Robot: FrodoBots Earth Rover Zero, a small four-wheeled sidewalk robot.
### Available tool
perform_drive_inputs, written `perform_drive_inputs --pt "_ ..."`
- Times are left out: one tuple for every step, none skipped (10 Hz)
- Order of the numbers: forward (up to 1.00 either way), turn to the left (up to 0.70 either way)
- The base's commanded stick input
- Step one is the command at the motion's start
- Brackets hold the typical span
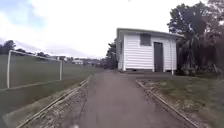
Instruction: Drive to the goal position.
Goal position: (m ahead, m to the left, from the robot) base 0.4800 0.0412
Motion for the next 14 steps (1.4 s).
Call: perform_drive_inputs --pt "0.60 -0.08" --pt "0.60 -0.06" --pt "0.60 -0.04" --pt "0.60 -0.02" --pt "0.60 -0.01" --pt "0.60 -0.14" --pt "0.60 -0.14" --pt "0.60 -0.14" --pt "0.60 -0.14" --pt "0.60 -0.14" --pt "0.60 -0.14" --pt "0.60 -0.14" --pt "0.60 -0.14" --pt "0.60 -0.14"
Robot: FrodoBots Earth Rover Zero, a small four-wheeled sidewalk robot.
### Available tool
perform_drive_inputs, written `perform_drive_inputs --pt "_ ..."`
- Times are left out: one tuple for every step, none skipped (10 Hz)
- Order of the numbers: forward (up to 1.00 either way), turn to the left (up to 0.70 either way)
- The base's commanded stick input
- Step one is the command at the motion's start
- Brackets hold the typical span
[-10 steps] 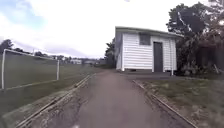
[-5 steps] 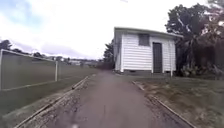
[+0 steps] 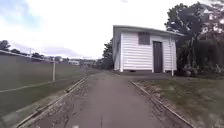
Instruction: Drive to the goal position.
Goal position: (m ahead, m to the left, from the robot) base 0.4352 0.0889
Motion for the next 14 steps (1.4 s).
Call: perform_drive_inputs --pt "0.60 -0.14" --pt "0.60 -0.14" --pt "0.60 -0.14" --pt "0.60 -0.14" --pt "0.60 -0.14" --pt "0.60 -0.14" --pt "0.60 -0.14" --pt "0.60 -0.14" --pt "0.60 -0.14" --pt "0.60 -0.12" --pt "0.60 -0.09" --pt "0.60 -0.07" --pt "0.60 -0.05" --pt "0.60 -0.02"
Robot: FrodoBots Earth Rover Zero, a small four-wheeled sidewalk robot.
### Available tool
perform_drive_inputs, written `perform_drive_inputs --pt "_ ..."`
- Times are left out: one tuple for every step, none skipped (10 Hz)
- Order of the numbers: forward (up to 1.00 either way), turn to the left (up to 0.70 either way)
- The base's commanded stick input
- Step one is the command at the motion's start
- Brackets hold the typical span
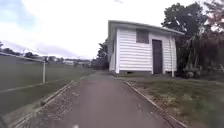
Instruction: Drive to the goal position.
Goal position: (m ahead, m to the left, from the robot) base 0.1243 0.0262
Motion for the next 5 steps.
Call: perform_drive_inputs --pt "0.60 0.00" --pt "0.60 0.01" --pt "0.60 0.01" --pt "0.60 0.01" --pt "0.60 0.01"
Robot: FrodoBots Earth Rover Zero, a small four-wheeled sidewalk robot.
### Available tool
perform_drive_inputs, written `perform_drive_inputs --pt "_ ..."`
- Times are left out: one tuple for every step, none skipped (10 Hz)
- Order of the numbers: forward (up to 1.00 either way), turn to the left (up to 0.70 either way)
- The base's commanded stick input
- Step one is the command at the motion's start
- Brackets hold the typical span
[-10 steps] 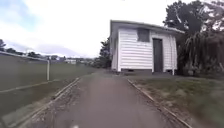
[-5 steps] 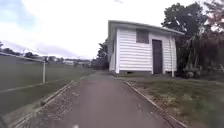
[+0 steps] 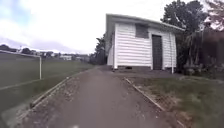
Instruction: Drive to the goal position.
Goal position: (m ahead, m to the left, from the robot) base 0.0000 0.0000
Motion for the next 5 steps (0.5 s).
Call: perform_drive_inputs --pt "0.60 0.01" --pt "0.60 0.01" --pt "0.60 0.01" --pt "0.60 0.01" --pt "0.60 0.01"
